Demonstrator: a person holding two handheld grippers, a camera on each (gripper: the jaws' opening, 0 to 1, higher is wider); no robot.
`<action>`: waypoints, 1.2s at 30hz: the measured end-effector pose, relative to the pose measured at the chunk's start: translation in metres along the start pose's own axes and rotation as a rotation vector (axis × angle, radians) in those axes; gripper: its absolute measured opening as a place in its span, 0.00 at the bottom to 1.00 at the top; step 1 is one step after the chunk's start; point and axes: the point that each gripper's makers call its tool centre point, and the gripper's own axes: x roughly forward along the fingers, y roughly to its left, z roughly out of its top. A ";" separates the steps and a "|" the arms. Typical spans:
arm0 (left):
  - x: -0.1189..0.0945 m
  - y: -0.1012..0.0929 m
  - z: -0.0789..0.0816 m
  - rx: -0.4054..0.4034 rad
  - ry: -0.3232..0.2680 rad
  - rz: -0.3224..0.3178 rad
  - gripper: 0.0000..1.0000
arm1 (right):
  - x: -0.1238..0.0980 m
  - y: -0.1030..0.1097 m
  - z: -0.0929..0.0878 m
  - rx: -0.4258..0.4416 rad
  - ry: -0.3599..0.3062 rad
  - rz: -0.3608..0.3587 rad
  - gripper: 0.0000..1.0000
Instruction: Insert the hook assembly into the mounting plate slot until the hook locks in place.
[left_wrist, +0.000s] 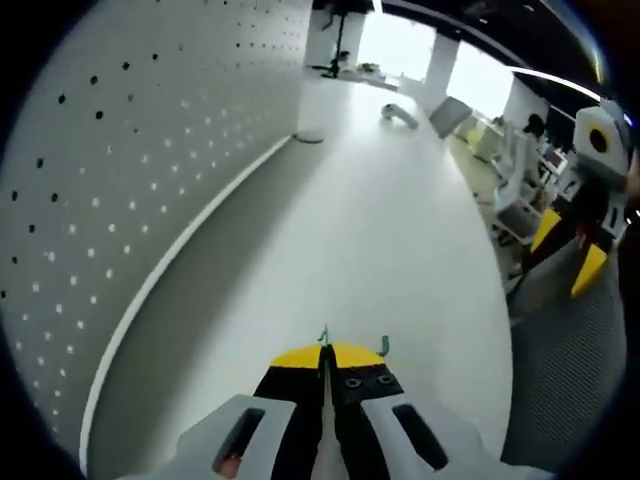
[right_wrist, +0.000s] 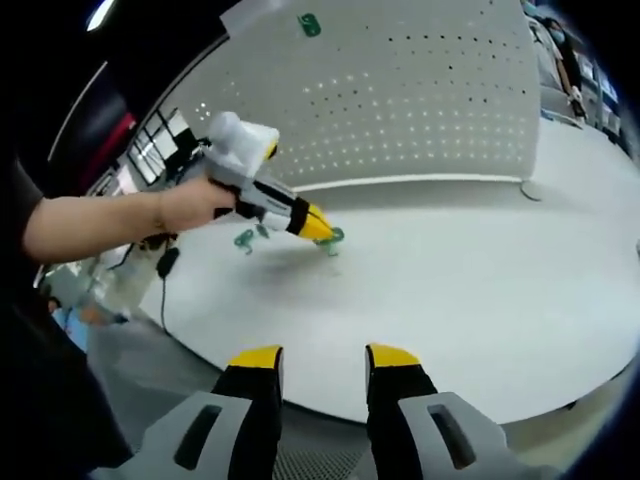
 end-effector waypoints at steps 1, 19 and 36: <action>-0.002 0.000 0.002 -0.006 -0.004 0.002 0.01 | 0.000 0.000 0.000 0.002 0.002 0.003 0.31; -0.054 -0.010 0.033 -0.066 -0.130 0.080 0.01 | -0.003 0.012 0.011 -0.020 -0.037 0.035 0.32; -0.114 -0.043 0.054 -0.103 -0.256 0.093 0.01 | -0.002 0.024 0.010 -0.093 -0.040 0.069 0.33</action>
